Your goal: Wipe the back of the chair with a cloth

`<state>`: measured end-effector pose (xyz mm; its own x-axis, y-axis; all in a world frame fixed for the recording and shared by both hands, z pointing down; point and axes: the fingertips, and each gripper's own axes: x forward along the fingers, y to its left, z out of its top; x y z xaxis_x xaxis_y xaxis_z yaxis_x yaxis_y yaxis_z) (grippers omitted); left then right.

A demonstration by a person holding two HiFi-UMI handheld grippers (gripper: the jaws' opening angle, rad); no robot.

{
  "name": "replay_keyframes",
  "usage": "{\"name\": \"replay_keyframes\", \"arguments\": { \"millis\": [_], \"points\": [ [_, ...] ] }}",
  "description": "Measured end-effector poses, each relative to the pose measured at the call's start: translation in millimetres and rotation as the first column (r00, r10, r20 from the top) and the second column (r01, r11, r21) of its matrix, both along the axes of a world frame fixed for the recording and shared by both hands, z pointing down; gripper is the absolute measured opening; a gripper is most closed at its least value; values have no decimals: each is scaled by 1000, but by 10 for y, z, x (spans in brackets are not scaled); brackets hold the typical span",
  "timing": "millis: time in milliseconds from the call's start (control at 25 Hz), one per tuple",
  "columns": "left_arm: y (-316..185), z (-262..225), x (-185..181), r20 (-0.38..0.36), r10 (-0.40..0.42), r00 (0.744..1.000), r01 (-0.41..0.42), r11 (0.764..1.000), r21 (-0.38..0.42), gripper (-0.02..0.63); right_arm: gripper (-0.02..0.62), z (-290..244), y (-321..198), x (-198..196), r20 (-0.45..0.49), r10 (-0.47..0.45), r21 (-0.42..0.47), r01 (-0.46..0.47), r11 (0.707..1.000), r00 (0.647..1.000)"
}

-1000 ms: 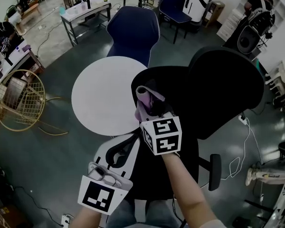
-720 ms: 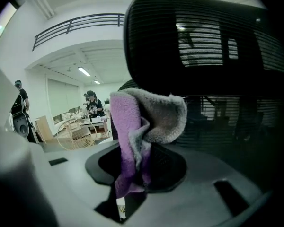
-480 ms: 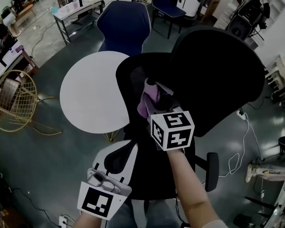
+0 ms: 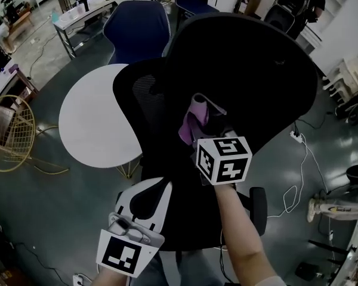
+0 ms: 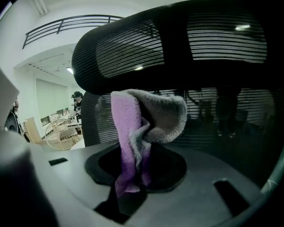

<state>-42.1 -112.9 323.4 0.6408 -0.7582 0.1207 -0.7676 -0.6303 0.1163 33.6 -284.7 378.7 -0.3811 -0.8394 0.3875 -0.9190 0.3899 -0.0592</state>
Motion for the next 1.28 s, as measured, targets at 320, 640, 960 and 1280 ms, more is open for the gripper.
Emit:
{"name": "replay_keyframes", "arguments": {
  "millis": [320,640,960,1280],
  "points": [
    [25,15,311,-2,36,999,-36,999,1,12,121,0,12,586,-16,77,3,-77,997,997],
    [28,2,582,10,58,998,-58,998,24,12,121,5,58,1217,-31,162,10,-161,987,986],
    [52,28,817,6,82,997,-82,997,16,12,121,26,103,1919,-46,261,10,-261,965,964],
    [163,34,999,12,112,994,-113,993,22,12,121,40,190,2380,-65,326,8,-326,945,943]
  ]
}}
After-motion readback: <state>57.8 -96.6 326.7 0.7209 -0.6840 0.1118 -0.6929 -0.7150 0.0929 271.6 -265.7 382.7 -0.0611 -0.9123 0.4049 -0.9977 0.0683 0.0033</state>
